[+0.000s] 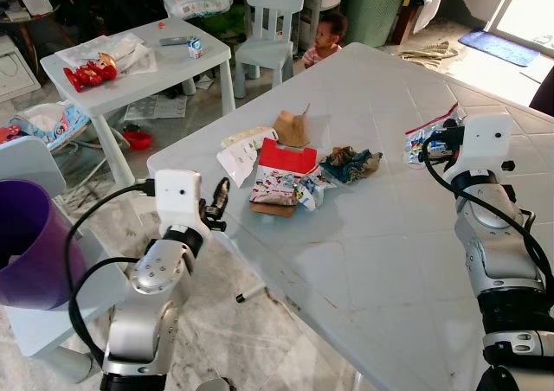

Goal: Picking trash to rubbish bin

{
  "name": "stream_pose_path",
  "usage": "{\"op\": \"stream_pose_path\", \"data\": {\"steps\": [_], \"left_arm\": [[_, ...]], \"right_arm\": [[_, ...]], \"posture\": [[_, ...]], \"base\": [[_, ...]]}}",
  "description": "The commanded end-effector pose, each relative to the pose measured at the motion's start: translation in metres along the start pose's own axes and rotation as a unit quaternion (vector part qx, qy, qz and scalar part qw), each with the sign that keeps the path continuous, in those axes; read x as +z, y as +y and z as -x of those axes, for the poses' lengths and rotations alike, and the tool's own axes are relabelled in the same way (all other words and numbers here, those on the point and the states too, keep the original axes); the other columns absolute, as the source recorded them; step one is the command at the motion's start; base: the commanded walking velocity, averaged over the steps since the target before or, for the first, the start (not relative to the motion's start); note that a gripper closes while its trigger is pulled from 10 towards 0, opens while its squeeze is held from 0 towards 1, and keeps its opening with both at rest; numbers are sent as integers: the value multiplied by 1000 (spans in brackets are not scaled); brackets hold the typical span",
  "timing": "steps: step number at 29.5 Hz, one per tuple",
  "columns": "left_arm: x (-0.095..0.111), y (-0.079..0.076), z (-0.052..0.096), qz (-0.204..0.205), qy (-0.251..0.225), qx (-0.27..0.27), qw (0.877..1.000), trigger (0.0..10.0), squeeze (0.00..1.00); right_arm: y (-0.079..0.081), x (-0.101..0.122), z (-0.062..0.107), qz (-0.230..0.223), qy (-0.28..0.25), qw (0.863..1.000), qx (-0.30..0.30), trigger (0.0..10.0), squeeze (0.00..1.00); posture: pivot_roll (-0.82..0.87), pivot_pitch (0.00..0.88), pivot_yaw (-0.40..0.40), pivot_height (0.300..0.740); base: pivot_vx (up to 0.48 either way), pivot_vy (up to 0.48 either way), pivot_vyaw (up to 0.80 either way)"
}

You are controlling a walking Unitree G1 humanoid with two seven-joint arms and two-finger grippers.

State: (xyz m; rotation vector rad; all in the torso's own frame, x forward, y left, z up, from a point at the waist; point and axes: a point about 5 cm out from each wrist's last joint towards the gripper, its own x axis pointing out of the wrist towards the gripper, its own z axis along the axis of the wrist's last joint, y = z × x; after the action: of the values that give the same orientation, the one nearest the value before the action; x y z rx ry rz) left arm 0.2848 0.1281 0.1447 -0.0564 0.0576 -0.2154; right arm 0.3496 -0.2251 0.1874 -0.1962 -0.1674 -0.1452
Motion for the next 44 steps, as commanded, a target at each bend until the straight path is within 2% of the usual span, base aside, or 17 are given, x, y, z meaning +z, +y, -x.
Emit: {"op": "stream_pose_path", "data": {"steps": [1,5,9,10,11,20,21,22,25,26,27,28,32,33,34,42,44], "left_arm": [[-5,-7,-4,-1,9,-18,1000,10000,0],[-12,-22,-18,8,18,-46,999,10000,0],[-16,-29,-27,13,18,-55,998,10000,0],[-16,-30,-28,17,15,-58,998,10000,439],[-17,-32,-32,25,11,-62,998,10000,1000],[-15,-48,-47,29,5,-68,997,10000,1000],[-14,-51,-48,33,3,-70,997,10000,608],[-13,-53,-48,41,-2,-74,996,10000,0],[-13,-56,-48,47,-8,-74,996,10000,12],[-12,-56,-49,50,-11,-74,996,10000,804],[-12,-56,-49,50,-11,-74,996,10000,804],[-12,-57,-49,49,-13,-72,996,10000,988],[-11,-57,-51,46,-19,-66,997,10000,937],[-9,-56,-52,41,-23,-57,997,10000,737],[-7,-56,-53,40,-27,-56,997,10000,0],[-1,-68,-57,42,-39,-79,995,10000,0],[2,-76,-57,33,-47,-96,994,10000,0]], "right_arm": [[-4,5,-1,3,-12,1000,-13,0,0],[-1,14,3,9,-36,999,-10,0,0],[0,22,6,13,-49,999,-8,0,0],[0,23,7,13,-51,999,-8,0,0],[-1,25,8,15,-54,998,-8,0,0],[-3,24,14,20,-49,999,-8,0,0],[-3,24,15,21,-49,999,-6,0,0],[-2,25,15,21,-48,999,-5,0,0],[-1,25,15,20,-47,999,-4,0,0],[-1,25,15,20,-47,999,-3,0,0],[-1,25,15,20,-47,999,-3,0,0],[0,26,15,19,-46,999,-2,0,0],[2,26,14,17,-43,999,2,0,0],[3,26,14,17,-42,999,4,0,0],[4,26,14,16,-41,999,5,0,0],[7,27,14,15,-43,999,9,0,0],[8,28,13,14,-43,999,10,0,0]], "posture": [[82,63,-53,740],[56,68,-59,740],[28,70,-60,740],[22,72,-60,740],[7,74,-62,740],[-14,80,-69,740],[-14,81,-70,740],[-14,81,-70,740],[-15,81,-74,740],[-15,81,-74,740],[-15,81,-74,740],[-14,83,-77,740],[-10,85,-81,740],[-7,85,-83,740],[-6,87,-84,740],[-8,89,-86,740],[-11,89,-87,740]], "base": [[0,0,0],[0,0,0],[0,0,0],[0,0,0],[0,0,0],[0,0,0],[0,0,0],[0,0,0],[0,0,0],[0,0,0],[0,0,0],[0,0,0],[0,0,0],[0,0,0],[0,0,0],[0,0,0],[0,0,0]]}}
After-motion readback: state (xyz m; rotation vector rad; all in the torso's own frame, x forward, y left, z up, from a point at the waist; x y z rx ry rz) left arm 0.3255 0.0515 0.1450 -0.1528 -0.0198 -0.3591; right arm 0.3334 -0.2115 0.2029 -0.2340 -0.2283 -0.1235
